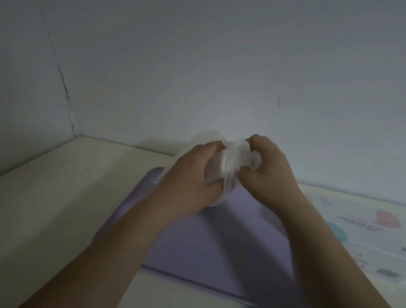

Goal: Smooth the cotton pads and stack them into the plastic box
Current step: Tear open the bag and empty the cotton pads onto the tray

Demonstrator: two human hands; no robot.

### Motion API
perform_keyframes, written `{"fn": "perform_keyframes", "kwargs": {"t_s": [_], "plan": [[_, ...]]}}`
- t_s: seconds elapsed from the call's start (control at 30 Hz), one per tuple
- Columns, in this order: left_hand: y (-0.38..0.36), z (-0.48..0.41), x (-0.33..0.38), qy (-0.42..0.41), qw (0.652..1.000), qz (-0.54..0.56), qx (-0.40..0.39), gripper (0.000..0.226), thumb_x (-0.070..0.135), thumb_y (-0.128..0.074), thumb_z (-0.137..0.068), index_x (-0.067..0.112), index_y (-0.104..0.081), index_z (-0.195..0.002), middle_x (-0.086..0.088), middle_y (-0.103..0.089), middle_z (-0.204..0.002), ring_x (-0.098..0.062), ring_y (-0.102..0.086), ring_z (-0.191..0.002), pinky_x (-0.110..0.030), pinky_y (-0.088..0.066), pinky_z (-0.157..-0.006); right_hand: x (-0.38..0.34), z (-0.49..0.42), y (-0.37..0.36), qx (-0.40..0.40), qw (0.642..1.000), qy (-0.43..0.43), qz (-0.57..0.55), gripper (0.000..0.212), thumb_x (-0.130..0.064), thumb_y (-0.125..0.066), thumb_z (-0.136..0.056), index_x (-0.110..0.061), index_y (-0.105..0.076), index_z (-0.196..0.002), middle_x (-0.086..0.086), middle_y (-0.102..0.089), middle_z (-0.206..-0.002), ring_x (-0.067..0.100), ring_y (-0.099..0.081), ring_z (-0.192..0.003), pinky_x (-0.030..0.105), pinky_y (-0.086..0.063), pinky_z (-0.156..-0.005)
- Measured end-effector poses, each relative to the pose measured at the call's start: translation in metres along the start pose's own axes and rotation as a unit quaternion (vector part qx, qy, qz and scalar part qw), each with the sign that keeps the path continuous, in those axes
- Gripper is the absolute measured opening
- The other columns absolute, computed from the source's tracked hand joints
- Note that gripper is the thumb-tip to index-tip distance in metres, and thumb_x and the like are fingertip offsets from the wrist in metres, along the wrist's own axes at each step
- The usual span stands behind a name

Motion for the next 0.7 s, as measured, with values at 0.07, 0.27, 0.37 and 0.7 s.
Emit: {"fn": "perform_keyframes", "kwargs": {"t_s": [0.07,0.27,0.37,0.7], "plan": [[-0.006,0.002,-0.003,0.027,1.0,0.013,0.009,0.044,0.029,-0.073,-0.088,0.034,-0.061,-0.13,0.017,-0.066,-0.117,-0.004,-0.062,-0.102,-0.004,-0.045,-0.074,-0.008,0.001,0.009,0.058,0.998,0.023,-0.032,0.02,-0.012,-0.06,-0.068,-0.014,-0.059,-0.089,0.002,-0.063,-0.106,0.017,-0.059,-0.097,0.025,-0.045,-0.073],[-0.011,0.007,-0.02,0.105,0.987,0.107,0.065,0.035,0.05,-0.072,-0.071,0.028,-0.067,-0.097,0.008,-0.075,-0.086,-0.017,-0.074,-0.082,-0.051,-0.063,-0.074,0.03,0.008,-0.002,0.02,0.949,-0.243,-0.202,0.098,-0.051,-0.089,-0.075,-0.027,-0.039,-0.155,-0.009,-0.044,-0.152,0.007,-0.049,-0.132,0.034,-0.049,-0.106],[-0.018,0.009,-0.026,0.125,0.981,0.127,0.072,0.042,0.058,-0.077,-0.067,0.026,-0.067,-0.093,0.007,-0.077,-0.087,-0.016,-0.075,-0.082,-0.052,-0.062,-0.074,0.035,0.018,-0.021,-0.104,0.889,-0.284,-0.343,0.058,-0.06,-0.073,-0.086,-0.029,-0.064,-0.134,-0.003,-0.076,-0.124,0.019,-0.074,-0.112,0.05,-0.061,-0.091],[-0.01,0.01,-0.026,0.009,0.991,-0.112,0.073,0.029,0.05,-0.064,-0.095,0.023,-0.06,-0.086,0.007,-0.064,-0.083,-0.019,-0.061,-0.079,-0.035,-0.049,-0.069,0.029,0.012,0.01,0.141,0.923,-0.234,-0.27,0.018,-0.04,-0.065,-0.1,-0.026,-0.071,-0.09,-0.013,-0.075,-0.091,0.004,-0.07,-0.086,0.023,-0.056,-0.071]]}}
Point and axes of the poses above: each hand's wrist, its own z-axis away from the middle knuckle, its own y-axis out of the back of the hand, x = y × z, the point moved 5 cm from there along -z, towards the middle knuckle
